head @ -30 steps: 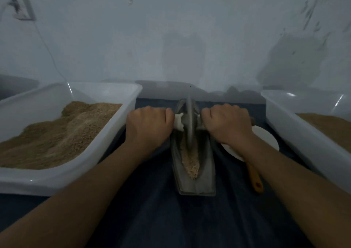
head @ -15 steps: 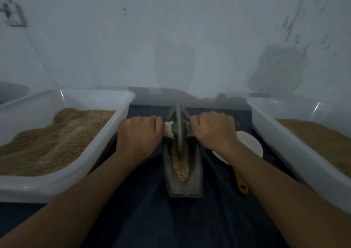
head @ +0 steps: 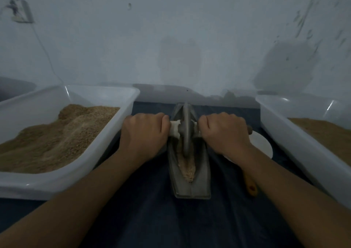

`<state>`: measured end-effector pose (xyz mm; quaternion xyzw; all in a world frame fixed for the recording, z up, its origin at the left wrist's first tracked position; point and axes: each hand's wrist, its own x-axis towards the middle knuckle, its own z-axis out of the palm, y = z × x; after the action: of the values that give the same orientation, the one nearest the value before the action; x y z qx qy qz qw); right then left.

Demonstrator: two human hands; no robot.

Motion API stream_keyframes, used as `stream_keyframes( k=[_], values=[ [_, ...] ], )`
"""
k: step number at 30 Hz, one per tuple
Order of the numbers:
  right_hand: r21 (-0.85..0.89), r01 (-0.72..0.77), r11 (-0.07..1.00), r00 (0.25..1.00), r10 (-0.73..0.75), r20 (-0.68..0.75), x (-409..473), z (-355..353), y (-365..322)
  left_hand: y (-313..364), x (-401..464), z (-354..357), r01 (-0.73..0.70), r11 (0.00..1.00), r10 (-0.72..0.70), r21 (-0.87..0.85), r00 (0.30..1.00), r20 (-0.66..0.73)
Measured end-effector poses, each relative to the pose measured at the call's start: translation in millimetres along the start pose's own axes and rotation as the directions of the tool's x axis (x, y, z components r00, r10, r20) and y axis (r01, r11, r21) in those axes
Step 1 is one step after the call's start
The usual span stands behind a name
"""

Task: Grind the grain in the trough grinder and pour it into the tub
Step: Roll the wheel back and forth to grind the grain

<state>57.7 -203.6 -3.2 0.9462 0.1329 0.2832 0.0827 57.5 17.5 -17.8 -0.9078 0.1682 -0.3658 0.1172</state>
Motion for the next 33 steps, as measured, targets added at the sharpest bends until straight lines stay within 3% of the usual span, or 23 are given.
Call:
stream_keyframes(
  k=[3, 6, 9, 14, 17, 25, 29, 31, 33],
  values=[
    [0.089, -0.113, 0.990, 0.983, 0.098, 0.158, 37, 8, 12, -8, 27, 16, -0.042, 0.996, 0.033, 0.077, 0.993, 0.111],
    [0.111, -0.050, 0.993, 0.972, 0.023, 0.235, 64, 10, 16, -15, 51, 29, 0.000, 1.000, 0.003, -0.012, 0.977, 0.212],
    [0.128, -0.070, 0.989, 0.950, 0.027, 0.311, 70, 9, 17, -15, 52, 33, 0.026, 0.999, -0.021, -0.022, 0.978, 0.206],
    [0.086, -0.119, 0.989, 0.987, 0.108, 0.123, 47, 3, 5, -9, 25, 21, 0.022, 0.999, -0.029, 0.040, 0.983, 0.180],
    [0.080, -0.061, 0.995, 0.995, 0.054, 0.086, 15, -5, 0, -4, 7, 0, -0.030, 0.999, 0.026, 0.034, 0.993, 0.112],
    [0.014, -0.083, 0.996, 0.973, 0.084, -0.217, -33, -25, -17, 4, -36, -28, 0.145, 0.961, -0.140, -0.234, 0.989, 0.039],
    [-0.029, -0.051, 0.998, 0.989, 0.046, -0.138, -23, -19, -14, 0, -23, -17, 0.122, 0.968, -0.121, -0.218, 0.992, 0.017],
    [-0.029, -0.039, 0.999, 0.996, 0.037, -0.078, -7, -10, -7, 0, -11, -6, 0.037, 0.995, -0.038, -0.092, 0.999, -0.004],
    [0.026, -0.078, 0.997, 0.997, 0.078, 0.003, 15, 2, 1, -1, 4, 4, -0.014, 0.999, 0.011, 0.044, 0.998, 0.068]
  ],
)
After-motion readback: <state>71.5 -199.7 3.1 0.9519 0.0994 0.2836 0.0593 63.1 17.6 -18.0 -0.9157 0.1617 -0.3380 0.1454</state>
